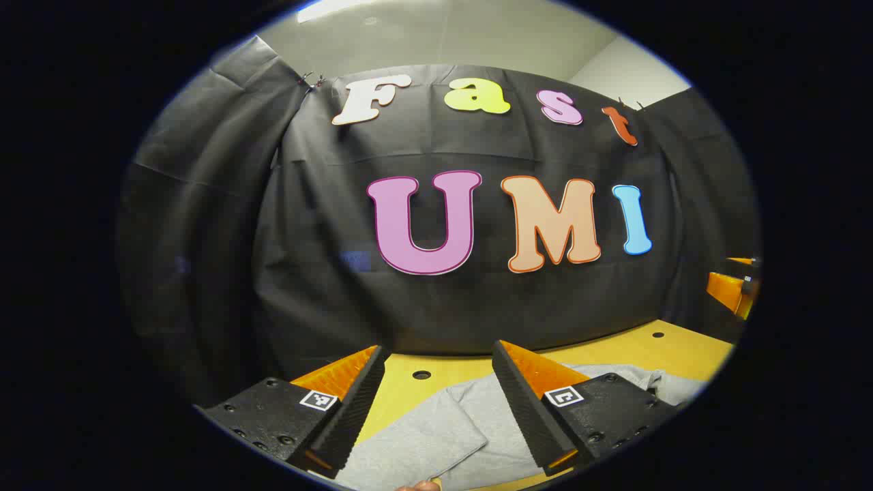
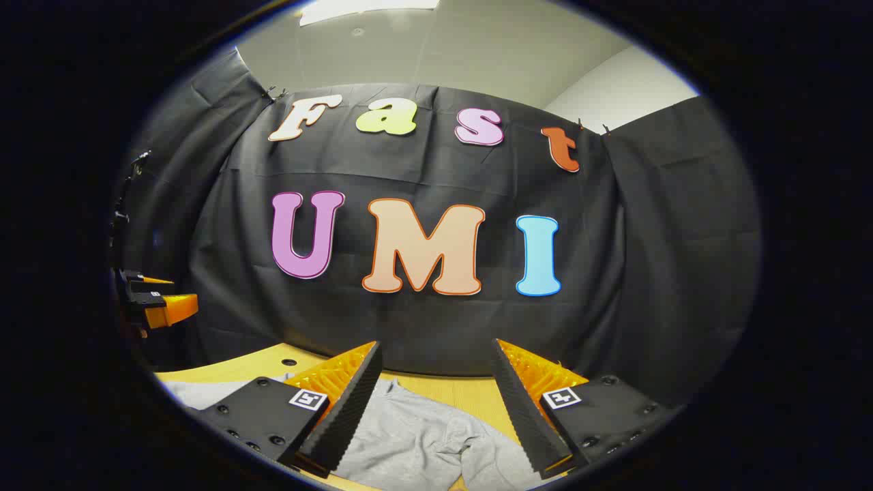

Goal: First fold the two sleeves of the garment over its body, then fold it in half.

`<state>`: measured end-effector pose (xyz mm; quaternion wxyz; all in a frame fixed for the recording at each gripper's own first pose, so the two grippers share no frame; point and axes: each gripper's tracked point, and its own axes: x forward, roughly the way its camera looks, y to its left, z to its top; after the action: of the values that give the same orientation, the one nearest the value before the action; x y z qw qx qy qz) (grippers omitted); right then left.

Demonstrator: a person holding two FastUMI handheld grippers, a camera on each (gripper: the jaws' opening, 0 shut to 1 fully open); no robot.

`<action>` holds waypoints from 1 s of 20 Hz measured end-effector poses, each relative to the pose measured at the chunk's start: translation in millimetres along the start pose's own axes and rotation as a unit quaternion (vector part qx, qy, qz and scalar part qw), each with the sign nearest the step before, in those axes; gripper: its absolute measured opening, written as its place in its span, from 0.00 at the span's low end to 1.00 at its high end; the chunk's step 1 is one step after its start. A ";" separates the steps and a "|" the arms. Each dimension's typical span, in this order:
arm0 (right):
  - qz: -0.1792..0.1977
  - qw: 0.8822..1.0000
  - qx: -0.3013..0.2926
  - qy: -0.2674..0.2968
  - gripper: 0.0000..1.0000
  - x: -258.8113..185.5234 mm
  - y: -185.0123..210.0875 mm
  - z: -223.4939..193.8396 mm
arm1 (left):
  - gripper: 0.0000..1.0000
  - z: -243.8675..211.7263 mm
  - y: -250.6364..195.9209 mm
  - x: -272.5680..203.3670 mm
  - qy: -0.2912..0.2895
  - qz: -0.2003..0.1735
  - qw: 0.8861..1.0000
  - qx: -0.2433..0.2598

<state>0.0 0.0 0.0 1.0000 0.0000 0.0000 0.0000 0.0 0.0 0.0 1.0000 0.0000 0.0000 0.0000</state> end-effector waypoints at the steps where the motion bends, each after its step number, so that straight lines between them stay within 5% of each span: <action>1: -0.001 1.000 0.000 0.002 0.98 -0.1 -2.8 -0.2 | 0.94 -0.7 -1.1 -0.1 0.001 0.000 1.000 -0.002; 20: -0.037 0.998 0.025 0.035 0.98 -0.5 -62.1 -29.5 | 0.94 4.6 -28.1 6.6 -0.006 -0.013 1.000 0.011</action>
<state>-0.5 -62.1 -29.5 0.9984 0.0247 0.0351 -0.0366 6.6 -28.1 4.6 0.9998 0.0111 -0.0058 -0.0131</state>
